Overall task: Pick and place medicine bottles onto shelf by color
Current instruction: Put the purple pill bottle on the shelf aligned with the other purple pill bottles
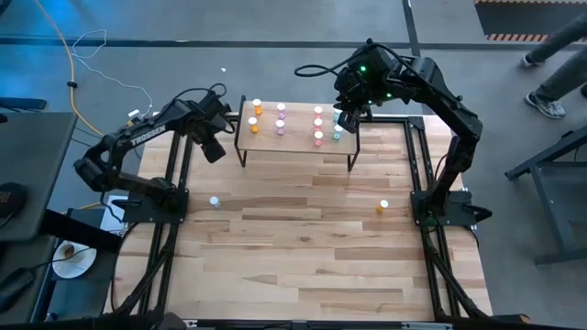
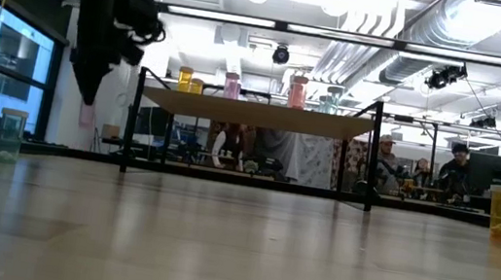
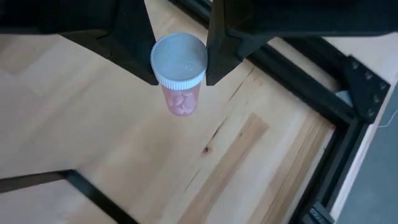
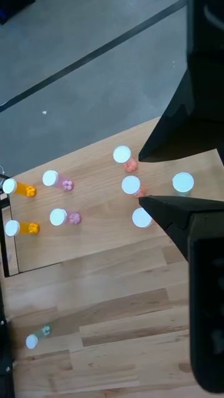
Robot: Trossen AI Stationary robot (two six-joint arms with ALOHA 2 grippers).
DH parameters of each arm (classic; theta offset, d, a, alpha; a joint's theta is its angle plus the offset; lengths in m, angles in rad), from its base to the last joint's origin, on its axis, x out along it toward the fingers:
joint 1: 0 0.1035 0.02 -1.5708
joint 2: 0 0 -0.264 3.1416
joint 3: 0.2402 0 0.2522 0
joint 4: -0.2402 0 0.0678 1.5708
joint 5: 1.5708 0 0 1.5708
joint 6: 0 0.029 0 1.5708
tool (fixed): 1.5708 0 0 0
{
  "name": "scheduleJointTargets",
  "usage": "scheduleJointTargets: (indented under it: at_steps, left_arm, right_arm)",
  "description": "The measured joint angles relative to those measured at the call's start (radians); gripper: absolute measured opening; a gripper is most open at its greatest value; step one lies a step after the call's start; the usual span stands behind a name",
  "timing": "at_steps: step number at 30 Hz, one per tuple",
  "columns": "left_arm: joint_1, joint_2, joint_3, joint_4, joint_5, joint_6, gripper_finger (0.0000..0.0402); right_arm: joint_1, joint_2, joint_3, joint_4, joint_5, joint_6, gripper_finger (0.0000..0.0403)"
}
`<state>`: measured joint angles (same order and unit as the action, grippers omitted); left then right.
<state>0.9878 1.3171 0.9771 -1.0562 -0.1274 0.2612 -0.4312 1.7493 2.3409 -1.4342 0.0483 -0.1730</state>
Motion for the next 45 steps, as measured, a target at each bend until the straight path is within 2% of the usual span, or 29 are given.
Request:
scheduleJointTargets:
  at_steps: [9,18,21,27,36,45]
  left_arm:
    - [-0.055,-0.115,0.102,-0.129,0.049,-0.04,0.0111]
    - [-0.196,-0.194,0.176,-0.247,0.05,-0.148,0.0111]
    - [-0.255,-0.203,0.193,-0.268,0.081,-0.188,0.0111]
    - [-0.396,-0.204,0.207,-0.258,0.169,-0.243,0.0111]
    - [-0.612,-0.176,0.207,-0.156,0.169,-0.331,0.0111]
    - [-0.713,-0.081,0.208,-0.047,0.168,-0.329,0.0111]
  right_arm:
    - [0.0,0.0,0.0,0.0,0.0,0.007,0.0089]
    - [0.0,0.0,0.0,0.0,0.0,0.016,0.0089]
    - [0.0,0.0,0.0,0.0,0.0,0.018,0.0089]
    - [0.0,0.0,0.0,0.0,0.0,0.049,0.0089]
    - [0.003,0.0,0.0,-0.002,-0.004,0.116,0.0089]
    - [0.052,0.0,0.0,-0.052,-0.014,0.177,0.0089]
